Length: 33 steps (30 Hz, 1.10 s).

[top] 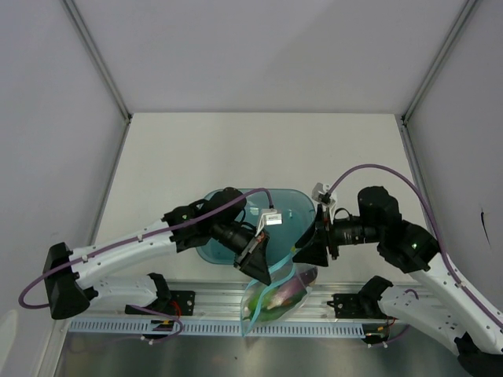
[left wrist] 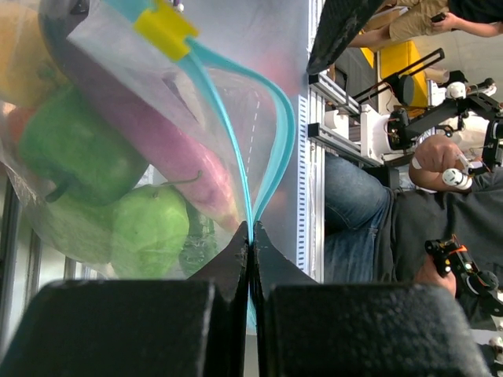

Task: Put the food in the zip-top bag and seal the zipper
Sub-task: Adjust the zipper food storage bag at the center of the board.

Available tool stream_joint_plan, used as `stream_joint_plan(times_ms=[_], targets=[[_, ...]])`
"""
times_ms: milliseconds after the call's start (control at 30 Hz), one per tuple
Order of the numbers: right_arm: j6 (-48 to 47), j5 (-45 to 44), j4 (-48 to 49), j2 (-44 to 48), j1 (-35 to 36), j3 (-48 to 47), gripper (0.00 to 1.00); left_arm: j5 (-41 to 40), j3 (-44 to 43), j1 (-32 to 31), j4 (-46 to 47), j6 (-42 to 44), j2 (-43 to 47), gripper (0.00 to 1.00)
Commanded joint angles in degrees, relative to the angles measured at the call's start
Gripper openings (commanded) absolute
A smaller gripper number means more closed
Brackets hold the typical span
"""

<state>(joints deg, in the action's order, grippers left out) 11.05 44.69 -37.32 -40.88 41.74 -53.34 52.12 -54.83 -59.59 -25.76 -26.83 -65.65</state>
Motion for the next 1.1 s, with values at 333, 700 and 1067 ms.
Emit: stream_joint_plan(times_ms=[333,700,1067], targets=[[1.52,-1.37,11.83,-3.76,-2.89,2.36,0.56,3.17,1.65,0.79,2.56,2.04,2.01,0.01],[4.77,10.24,15.44,-3.06,-2.98,7.55,0.5,3.87,1.74,2.38,2.2,3.1,1.93,0.0],[7.76,9.73,14.47,0.19,-3.15,9.22,0.48,3.96,2.27,3.25,2.38,3.01,1.84,0.01]])
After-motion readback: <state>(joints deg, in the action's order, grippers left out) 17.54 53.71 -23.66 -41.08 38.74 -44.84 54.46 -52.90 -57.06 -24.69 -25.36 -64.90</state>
